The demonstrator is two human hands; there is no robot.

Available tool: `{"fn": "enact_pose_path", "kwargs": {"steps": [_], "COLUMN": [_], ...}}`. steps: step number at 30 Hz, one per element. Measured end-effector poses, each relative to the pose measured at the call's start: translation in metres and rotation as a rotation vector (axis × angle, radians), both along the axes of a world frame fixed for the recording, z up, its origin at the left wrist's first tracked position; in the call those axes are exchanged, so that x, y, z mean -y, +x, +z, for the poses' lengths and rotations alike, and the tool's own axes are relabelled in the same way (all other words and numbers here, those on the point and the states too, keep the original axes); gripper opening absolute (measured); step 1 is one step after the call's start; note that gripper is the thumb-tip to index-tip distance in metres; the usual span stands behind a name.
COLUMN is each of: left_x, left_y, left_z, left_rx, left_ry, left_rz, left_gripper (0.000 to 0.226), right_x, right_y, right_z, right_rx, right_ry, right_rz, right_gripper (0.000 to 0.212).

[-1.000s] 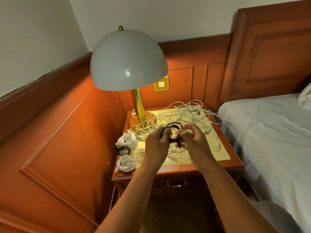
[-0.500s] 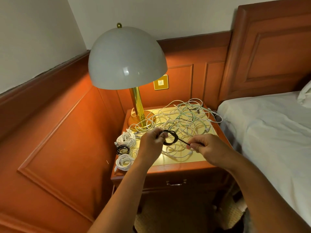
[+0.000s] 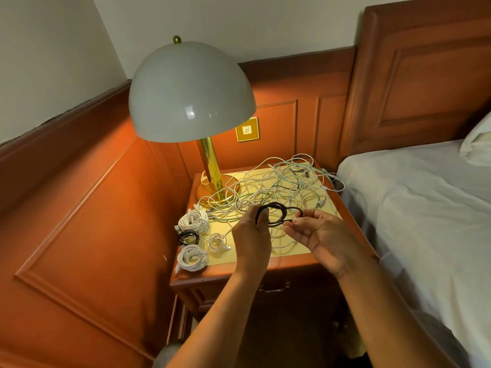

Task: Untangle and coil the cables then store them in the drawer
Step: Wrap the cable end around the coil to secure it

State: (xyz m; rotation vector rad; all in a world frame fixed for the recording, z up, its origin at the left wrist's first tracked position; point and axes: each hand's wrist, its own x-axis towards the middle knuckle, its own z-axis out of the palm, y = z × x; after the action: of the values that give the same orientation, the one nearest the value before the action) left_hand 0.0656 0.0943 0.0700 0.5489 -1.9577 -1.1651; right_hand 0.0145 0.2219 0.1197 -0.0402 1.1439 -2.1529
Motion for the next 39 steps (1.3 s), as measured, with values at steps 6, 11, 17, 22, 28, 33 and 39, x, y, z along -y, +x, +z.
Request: {"fn": "enact_pose_path", "kwargs": {"steps": [6,11,17,22,28,33,39], "left_x": [-0.008,-0.014,-0.015,-0.001,0.014,0.013,0.004], "left_y": [-0.002,-0.001,0.004,0.006,0.007,0.014,0.019], "left_z": [0.004,0.008,0.015,0.022,0.037,0.025,0.015], "left_rx": [-0.042,-0.042,-0.039,-0.048,-0.046,0.024,0.073], "left_ry": [0.025,0.093,0.275,0.365,0.514,0.516,0.502], "left_rz": [-0.033,-0.079,-0.21,-0.172,-0.205,-0.284,-0.335], "left_gripper": [0.011,0.01,0.019,0.015,0.015,0.013,0.013], "right_x": [0.022,0.036,0.04,0.035,0.014,-0.021,-0.014], "right_y": [0.015,0.019,0.015,0.014,0.013,-0.005,-0.013], "right_z": [-0.006,-0.016,-0.026,-0.034,-0.042,-0.032,-0.03], "right_rx": [-0.514,-0.729,-0.316,-0.428,-0.551,-0.822,-0.641], "right_ry": [0.524,0.733,0.22,0.234,0.265,0.577,0.493], "right_rz": [-0.304,-0.434,-0.295,-0.145,0.028,0.262,0.323], "right_gripper": [0.008,0.014,0.041,0.017,0.013,0.016,0.038]}}
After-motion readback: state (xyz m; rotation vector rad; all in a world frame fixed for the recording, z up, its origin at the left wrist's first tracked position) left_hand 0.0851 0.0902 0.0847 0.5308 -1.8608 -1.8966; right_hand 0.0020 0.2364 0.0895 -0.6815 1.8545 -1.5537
